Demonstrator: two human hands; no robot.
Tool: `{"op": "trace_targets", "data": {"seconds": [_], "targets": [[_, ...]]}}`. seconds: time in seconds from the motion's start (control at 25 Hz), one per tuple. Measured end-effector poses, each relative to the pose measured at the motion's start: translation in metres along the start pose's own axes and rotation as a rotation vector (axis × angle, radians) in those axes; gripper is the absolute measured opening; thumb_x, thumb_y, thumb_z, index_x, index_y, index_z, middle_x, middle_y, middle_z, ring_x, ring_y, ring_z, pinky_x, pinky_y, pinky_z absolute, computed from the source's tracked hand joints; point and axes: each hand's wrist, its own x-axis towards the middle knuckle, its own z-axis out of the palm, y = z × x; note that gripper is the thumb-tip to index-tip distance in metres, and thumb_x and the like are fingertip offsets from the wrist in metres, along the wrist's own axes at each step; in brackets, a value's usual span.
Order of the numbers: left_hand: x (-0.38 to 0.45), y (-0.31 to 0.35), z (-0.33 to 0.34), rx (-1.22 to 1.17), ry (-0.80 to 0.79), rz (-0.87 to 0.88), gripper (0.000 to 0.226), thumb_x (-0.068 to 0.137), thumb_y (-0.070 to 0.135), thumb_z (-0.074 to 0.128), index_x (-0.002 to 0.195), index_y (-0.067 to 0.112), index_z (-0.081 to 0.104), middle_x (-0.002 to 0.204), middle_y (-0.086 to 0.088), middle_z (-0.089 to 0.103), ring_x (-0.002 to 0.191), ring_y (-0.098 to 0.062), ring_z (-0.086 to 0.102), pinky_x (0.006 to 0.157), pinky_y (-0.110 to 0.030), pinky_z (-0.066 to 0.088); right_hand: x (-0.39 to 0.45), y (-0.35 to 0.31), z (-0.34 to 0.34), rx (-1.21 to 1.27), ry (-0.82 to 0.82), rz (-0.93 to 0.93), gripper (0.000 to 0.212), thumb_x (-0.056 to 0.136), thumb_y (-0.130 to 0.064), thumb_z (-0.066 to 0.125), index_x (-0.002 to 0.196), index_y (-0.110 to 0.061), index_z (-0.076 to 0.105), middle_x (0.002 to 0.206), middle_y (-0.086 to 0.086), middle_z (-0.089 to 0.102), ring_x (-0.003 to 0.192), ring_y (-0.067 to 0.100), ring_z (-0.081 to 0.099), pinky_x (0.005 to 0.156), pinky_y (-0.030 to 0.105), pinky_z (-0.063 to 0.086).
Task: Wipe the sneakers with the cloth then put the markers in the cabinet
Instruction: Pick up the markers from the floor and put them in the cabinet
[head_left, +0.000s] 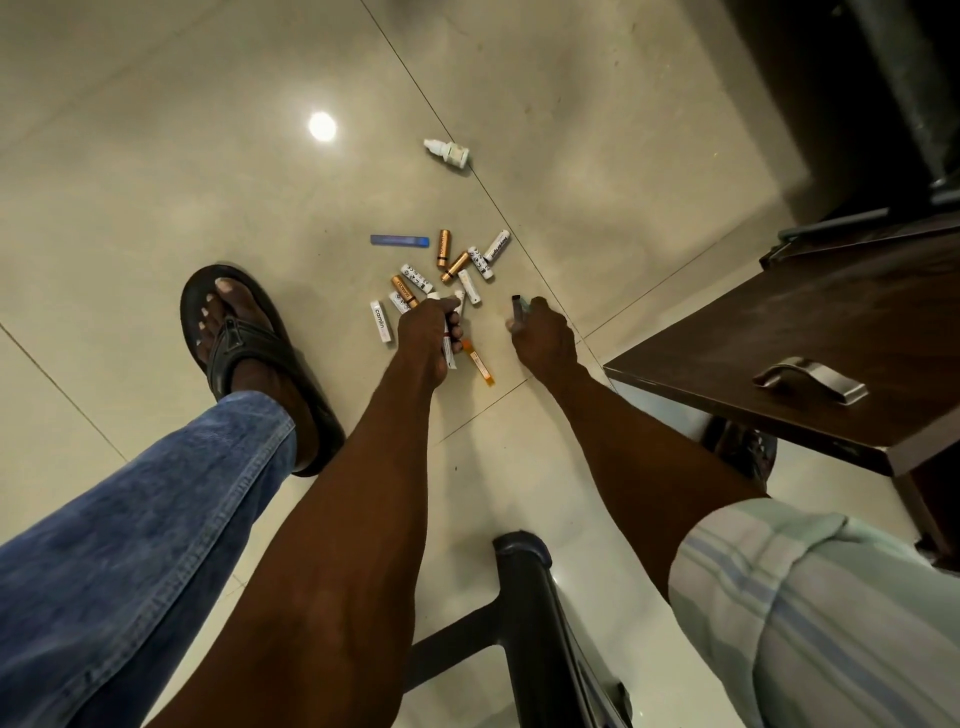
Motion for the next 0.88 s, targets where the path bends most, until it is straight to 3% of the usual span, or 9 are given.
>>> {"op": "trace_targets", "data": {"seconds": [0.16,0.2,0.32,0.4,0.56,0.68,0.88], "targets": [[-0.001,0.0,0.0,-0.096,0.025,0.044,0.02,0.089,0.013,0.058,0.069,0.016,0.054,0.055,0.002,0.047,0.045,-0.009,0.041,0.04,-0.021,0.033,0.0,-0.005,0.0,0.201,0.046,-0.051,0.009,0.081,-0.004,0.066,0.076,0.002,0.062,0.07,0.019,0.063,0.064,0.032,0.064,0.056,0.037,0.052],[-0.003,0.002,0.0,-0.141,0.049,0.065,0.021,0.088,0.011,0.058,0.068,0.017,0.053,0.054,0.002,0.047,0.044,-0.009,0.041,0.04,-0.021,0.032,0.003,-0.008,-0.002,0.333,0.065,-0.067,0.007,0.082,-0.002,0.065,0.077,0.003,0.063,0.07,0.019,0.062,0.063,0.031,0.064,0.056,0.035,0.052],[-0.009,0.014,-0.007,-0.258,0.11,0.13,0.021,0.087,0.009,0.057,0.068,0.016,0.054,0.054,0.002,0.046,0.043,-0.009,0.04,0.041,-0.02,0.031,0.008,-0.037,-0.016,0.804,-0.092,0.222,0.012,0.089,-0.008,0.047,0.083,-0.008,0.058,0.07,0.009,0.06,0.059,0.02,0.055,0.056,0.028,0.045],[-0.01,0.027,-0.015,-0.299,0.118,0.177,0.018,0.087,0.009,0.057,0.07,0.015,0.055,0.053,0.002,0.047,0.042,-0.01,0.04,0.042,-0.02,0.031,0.018,-0.063,-0.022,0.845,-0.111,0.164,0.013,0.084,-0.006,0.049,0.074,-0.012,0.055,0.062,0.005,0.055,0.052,0.016,0.05,0.051,0.026,0.042],[-0.006,0.048,-0.035,-0.392,0.118,0.176,0.018,0.088,0.007,0.054,0.071,0.014,0.053,0.054,0.001,0.043,0.04,-0.011,0.038,0.04,-0.017,0.03,0.042,-0.113,-0.017,0.493,-0.005,-0.181,0.026,0.093,-0.025,0.053,0.07,-0.013,0.056,0.069,0.002,0.057,0.065,0.016,0.054,0.062,0.027,0.041],[-0.004,0.056,-0.045,-0.461,0.119,0.179,0.017,0.089,0.007,0.05,0.075,0.015,0.054,0.054,0.003,0.044,0.038,-0.01,0.038,0.039,-0.015,0.029,0.059,-0.129,0.007,0.007,-0.044,-0.437,0.018,0.094,-0.019,0.048,0.092,-0.006,0.06,0.091,0.011,0.065,0.086,0.028,0.061,0.068,0.031,0.043],[0.001,0.067,-0.06,-0.571,0.061,0.173,0.014,0.088,0.008,0.049,0.077,0.015,0.053,0.047,0.005,0.045,0.036,-0.01,0.039,0.04,-0.017,0.028,0.071,-0.131,0.026,-0.406,0.052,-0.637,0.029,0.089,-0.016,0.049,0.118,-0.01,0.052,0.103,0.01,0.064,0.095,0.032,0.059,0.076,0.035,0.04]]}}
